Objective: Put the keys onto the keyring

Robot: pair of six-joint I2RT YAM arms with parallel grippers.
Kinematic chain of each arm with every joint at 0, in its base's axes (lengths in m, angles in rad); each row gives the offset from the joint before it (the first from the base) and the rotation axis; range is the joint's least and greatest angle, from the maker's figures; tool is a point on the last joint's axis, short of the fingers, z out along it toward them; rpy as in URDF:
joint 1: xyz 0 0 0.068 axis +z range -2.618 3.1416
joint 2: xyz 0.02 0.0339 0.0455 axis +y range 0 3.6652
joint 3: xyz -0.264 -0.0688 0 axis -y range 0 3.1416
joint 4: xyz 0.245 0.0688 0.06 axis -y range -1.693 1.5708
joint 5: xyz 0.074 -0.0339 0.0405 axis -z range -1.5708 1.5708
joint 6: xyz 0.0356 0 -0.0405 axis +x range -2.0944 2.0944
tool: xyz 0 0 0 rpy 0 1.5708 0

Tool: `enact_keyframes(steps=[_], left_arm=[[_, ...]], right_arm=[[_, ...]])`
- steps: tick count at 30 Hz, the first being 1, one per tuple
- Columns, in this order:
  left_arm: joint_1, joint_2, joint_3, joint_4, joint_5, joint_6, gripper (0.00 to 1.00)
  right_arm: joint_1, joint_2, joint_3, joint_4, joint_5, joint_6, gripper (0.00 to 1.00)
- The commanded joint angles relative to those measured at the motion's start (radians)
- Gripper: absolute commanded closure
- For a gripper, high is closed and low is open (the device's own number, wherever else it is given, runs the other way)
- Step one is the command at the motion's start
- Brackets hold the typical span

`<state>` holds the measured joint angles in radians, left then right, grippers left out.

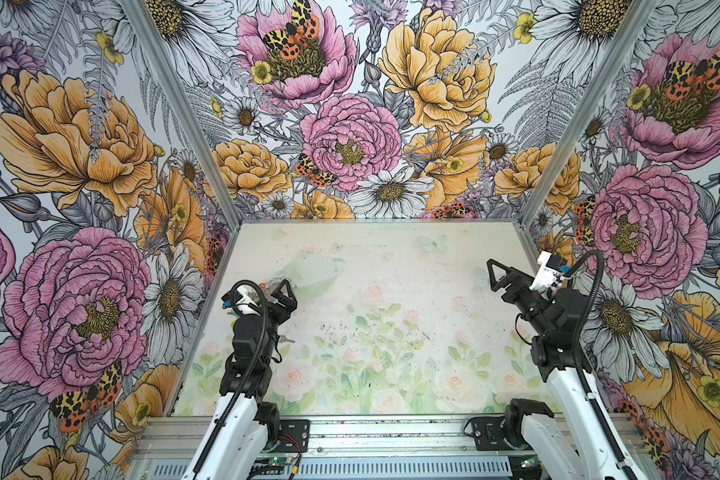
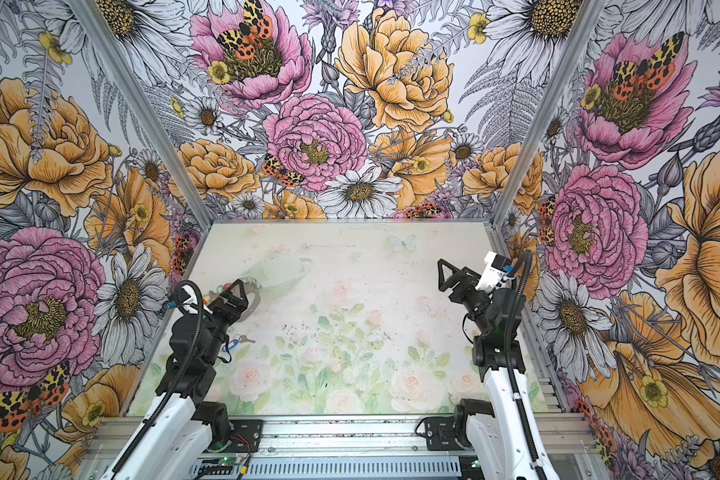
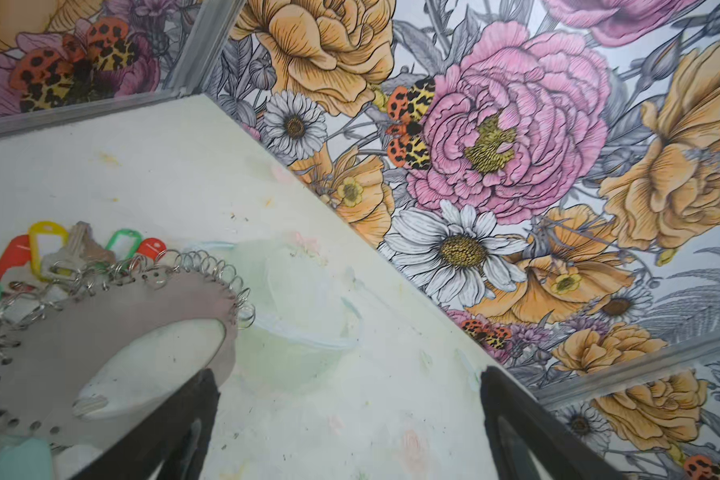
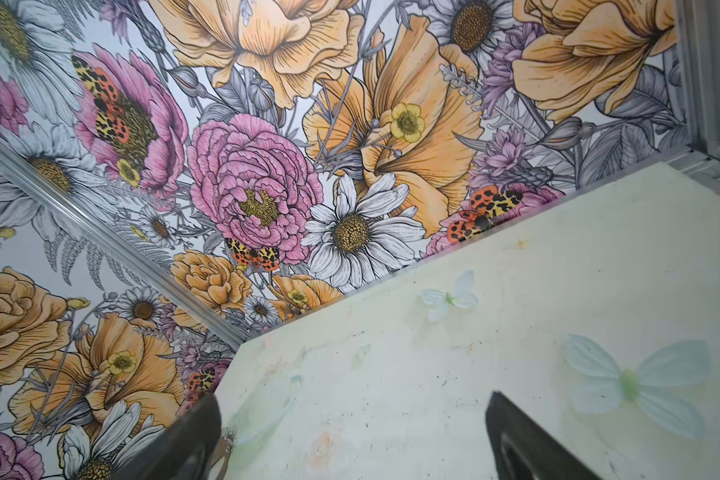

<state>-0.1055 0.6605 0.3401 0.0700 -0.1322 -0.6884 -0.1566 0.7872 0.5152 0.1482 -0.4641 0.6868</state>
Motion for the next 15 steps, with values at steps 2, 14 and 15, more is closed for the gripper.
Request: enact_keyframes(steps=[2,14,15], left_arm=[[-0.070,0.166,0.144,-0.225,-0.142,0.068,0.01],[0.048,0.717,0.524,-0.525,-0.038,0.091,0.01],[0.048,0.743,0.546,-0.526,-0.031,0.102,0.01]], right_arm=[[0.031,0.042,0.037,-0.084,0.052,-0.028,0.01],[0.226,0.142,0.073,-0.134,0.175,-0.078,0.01],[0.235,0.148,0.072,-0.125,0.171,-0.079,0.02]])
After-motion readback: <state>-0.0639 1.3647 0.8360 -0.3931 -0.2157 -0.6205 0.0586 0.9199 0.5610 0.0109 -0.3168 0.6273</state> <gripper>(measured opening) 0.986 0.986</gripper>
